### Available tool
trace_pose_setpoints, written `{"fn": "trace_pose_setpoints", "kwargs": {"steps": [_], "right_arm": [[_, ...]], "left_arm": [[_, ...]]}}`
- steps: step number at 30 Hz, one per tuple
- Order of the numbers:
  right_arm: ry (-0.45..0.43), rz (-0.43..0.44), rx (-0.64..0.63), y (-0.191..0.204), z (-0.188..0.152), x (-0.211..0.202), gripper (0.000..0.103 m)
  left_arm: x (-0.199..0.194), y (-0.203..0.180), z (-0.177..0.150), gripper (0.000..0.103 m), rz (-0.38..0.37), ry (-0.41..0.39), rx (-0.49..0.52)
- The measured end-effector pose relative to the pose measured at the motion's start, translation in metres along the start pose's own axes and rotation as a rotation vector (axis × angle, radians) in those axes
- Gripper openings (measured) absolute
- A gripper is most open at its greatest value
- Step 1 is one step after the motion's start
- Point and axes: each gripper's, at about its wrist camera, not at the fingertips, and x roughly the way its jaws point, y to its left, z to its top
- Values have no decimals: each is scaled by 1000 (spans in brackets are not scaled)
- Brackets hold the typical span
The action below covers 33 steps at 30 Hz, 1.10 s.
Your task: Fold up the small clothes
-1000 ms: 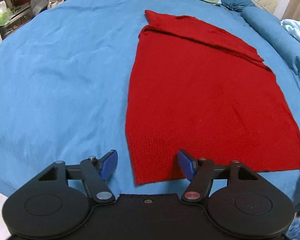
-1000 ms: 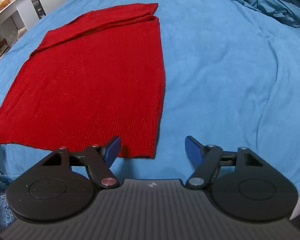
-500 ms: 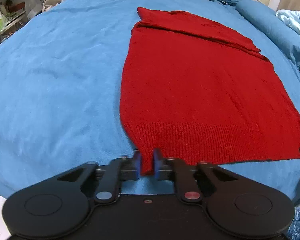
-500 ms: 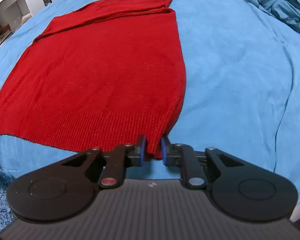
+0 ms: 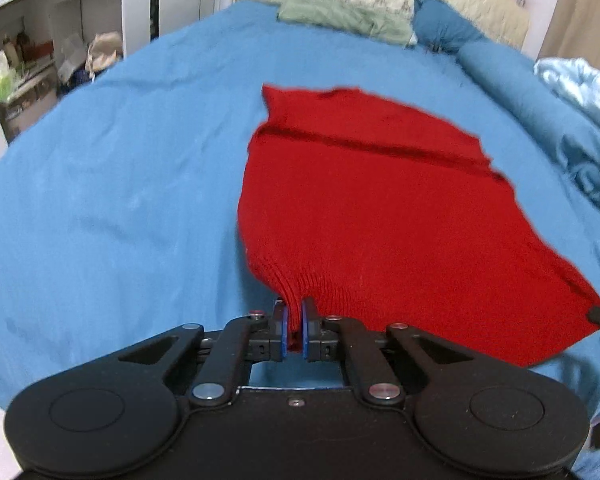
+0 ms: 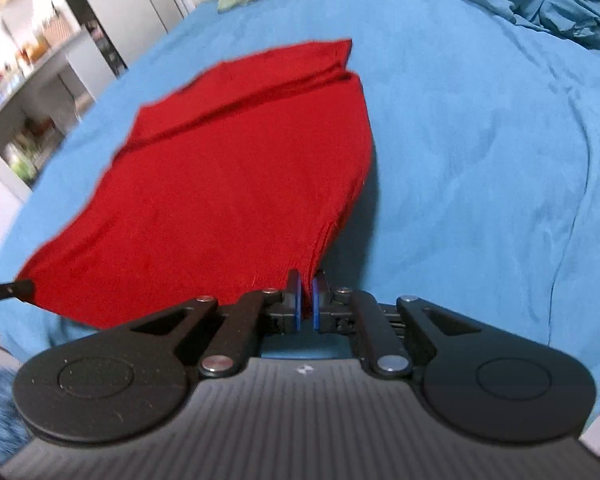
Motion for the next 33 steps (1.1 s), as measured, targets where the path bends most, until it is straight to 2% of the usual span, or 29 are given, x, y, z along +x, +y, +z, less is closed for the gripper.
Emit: {"fn": "trace_pose_setpoints", "kwargs": {"steps": [4,7,11,15,19,23,27,29,33], "right_arm": [[-51,72,48,-4,30,-20,20],[-120,103,54,-5,60,-32,20],[-199,164,87,-8,109,-32,20],[-255,187,114,-11,170,-10,20],[-298,171,119,-10,231,31,20],[-308,159,150,-17,287,95,20],[-269,116,147,-21,320,175,20],[-238,94,144,-25,323,211,20],[-203,92,182,-43,322,264,20]], "left_arm": [[-15,-7,32,6,-36,-73,-6],[-15,-7,65,6,-63,-126,-25],[2,-2,118,6,-97,-183,-72],[37,4,181,6,-113,-231,-110],[89,1,240,6,-86,-259,-118],[152,0,282,6,-71,-270,-140],[220,1,290,6,-8,-239,-172],[252,4,285,6,9,-216,-190],[287,9,289,6,11,-208,-217]]}}
